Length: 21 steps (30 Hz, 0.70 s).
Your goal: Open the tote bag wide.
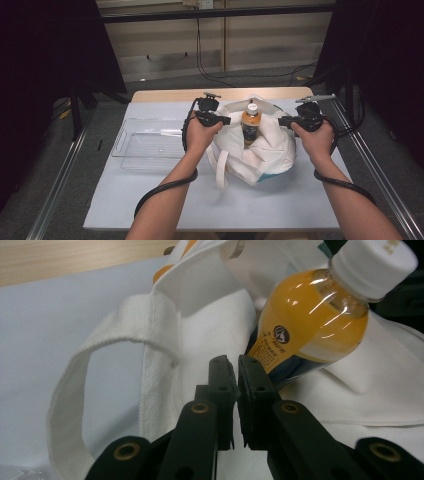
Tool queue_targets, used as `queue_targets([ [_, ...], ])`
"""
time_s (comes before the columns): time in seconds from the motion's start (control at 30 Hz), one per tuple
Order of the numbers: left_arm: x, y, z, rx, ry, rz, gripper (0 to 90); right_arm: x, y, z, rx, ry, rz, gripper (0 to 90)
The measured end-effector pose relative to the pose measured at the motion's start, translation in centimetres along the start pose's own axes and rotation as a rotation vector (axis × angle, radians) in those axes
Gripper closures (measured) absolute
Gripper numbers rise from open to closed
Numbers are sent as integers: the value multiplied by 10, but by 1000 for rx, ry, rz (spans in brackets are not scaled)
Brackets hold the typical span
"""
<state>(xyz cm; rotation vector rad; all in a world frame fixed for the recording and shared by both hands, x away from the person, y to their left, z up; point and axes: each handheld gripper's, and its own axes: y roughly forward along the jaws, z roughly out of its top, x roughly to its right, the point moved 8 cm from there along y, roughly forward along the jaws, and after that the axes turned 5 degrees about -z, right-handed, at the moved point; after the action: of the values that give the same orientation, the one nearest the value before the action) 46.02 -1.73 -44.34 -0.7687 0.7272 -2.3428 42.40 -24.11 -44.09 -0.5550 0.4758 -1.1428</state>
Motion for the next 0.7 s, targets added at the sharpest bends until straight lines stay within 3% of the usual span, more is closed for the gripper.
queue_targets([
  [0.1, -1, 4, -2, -11, 4, 5, 867, -1, -4, 7, 23, 15, 14, 765],
  [0.13, 0, 5, -3, -11, 2, 0, 873, -2, -4, 9, 32, 7, 22, 831],
  [0.23, 1, 9, -4, -18, 8, 1, 884, -8, -3, 12, 54, -25, 48, 870],
  [0.37, -2, 13, -7, -37, 10, 16, 900, -22, 5, 10, 31, -66, 101, 883],
  [0.47, -6, 16, -10, -45, 8, 28, 900, -28, 12, 5, 6, -81, 113, 882],
  [0.7, -16, 16, -15, -57, -4, 50, 900, -20, 26, -8, -45, -87, 86, 884],
])
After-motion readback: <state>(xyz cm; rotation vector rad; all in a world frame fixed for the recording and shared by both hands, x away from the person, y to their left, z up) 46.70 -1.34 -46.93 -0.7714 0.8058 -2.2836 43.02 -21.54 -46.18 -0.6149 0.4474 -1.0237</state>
